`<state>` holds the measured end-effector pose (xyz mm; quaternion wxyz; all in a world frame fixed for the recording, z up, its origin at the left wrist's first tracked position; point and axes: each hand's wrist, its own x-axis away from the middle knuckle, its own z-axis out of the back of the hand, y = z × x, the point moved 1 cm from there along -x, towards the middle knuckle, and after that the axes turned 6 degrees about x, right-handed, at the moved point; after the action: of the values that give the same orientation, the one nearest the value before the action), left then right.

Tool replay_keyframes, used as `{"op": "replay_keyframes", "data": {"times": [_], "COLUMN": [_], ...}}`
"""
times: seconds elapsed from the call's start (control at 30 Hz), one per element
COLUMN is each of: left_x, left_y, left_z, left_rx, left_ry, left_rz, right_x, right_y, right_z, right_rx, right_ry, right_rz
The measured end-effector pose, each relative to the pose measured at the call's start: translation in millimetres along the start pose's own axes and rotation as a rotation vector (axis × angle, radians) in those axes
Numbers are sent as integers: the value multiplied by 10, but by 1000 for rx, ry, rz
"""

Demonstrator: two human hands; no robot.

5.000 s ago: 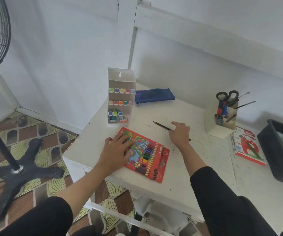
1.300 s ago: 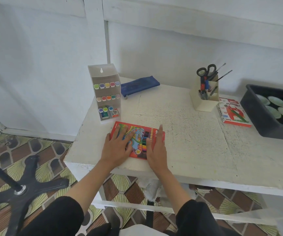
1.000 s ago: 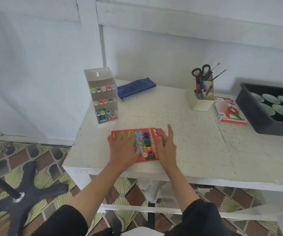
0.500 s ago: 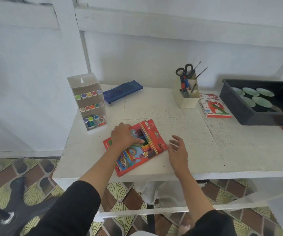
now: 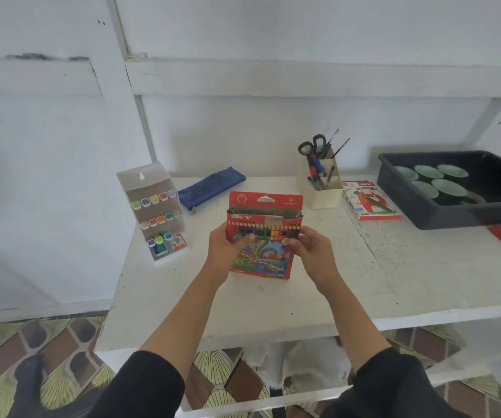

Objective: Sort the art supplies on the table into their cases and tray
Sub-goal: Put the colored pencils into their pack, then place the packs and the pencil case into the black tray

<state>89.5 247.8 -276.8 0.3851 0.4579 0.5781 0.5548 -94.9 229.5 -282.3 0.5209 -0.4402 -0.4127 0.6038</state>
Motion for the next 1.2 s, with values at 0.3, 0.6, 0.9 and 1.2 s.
{"op": "replay_keyframes", "data": {"times": [0.3,0.6,0.9,1.2], "left_x": [-58,14,85,118], "left_y": [-131,-537,-370,-111], "left_z": [182,317,-248,-1832], "left_rx": [-159,-630,-755,-820], "left_ry": [98,242,167,-263], "left_rz": [44,197,-137,-354], "right_x": [-42,111,279,404], "right_y": [103,328,381,332], "right_z": [-233,-405,323,1641], "right_rx": [45,47,-152,-214], "right_ry": [103,-70,163,494], "right_rz": [-117,-273,-397,-403]}}
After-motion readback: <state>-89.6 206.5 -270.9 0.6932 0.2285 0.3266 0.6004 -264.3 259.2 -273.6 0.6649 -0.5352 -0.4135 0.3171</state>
